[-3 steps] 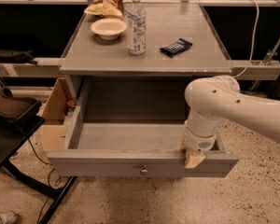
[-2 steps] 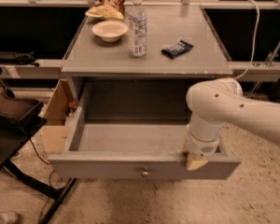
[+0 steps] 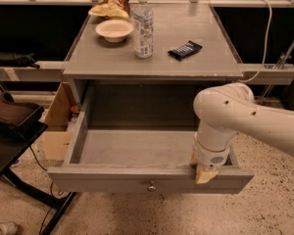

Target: Open top drawer

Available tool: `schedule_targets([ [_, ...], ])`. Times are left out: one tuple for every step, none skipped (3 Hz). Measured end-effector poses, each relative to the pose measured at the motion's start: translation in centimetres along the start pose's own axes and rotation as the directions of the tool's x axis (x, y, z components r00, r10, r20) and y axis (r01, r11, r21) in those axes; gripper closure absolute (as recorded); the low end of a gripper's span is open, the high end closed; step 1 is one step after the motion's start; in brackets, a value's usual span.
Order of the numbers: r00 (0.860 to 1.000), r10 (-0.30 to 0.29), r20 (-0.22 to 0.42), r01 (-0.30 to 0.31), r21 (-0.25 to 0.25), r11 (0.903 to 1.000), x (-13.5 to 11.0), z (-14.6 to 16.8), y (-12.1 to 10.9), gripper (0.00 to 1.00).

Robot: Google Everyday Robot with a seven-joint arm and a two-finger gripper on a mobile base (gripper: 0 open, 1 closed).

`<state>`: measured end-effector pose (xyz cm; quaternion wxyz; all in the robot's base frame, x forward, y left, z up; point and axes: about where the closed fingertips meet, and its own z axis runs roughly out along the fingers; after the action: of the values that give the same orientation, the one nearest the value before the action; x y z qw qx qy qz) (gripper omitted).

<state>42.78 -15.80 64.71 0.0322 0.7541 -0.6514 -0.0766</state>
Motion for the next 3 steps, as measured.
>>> schedule_targets([
  [1.000,0.000,0.000,0.000,0.000,1.0000,0.00,0.00,0.00,0.73],
  [1.000,0.000,0.000,0.000,0.000,1.0000,0.00,0.00,0.00,0.44],
  [1.000,-0.002,-0.004,0.002,0.000,1.0000,0.00,-0.08,0.09,0.13],
])
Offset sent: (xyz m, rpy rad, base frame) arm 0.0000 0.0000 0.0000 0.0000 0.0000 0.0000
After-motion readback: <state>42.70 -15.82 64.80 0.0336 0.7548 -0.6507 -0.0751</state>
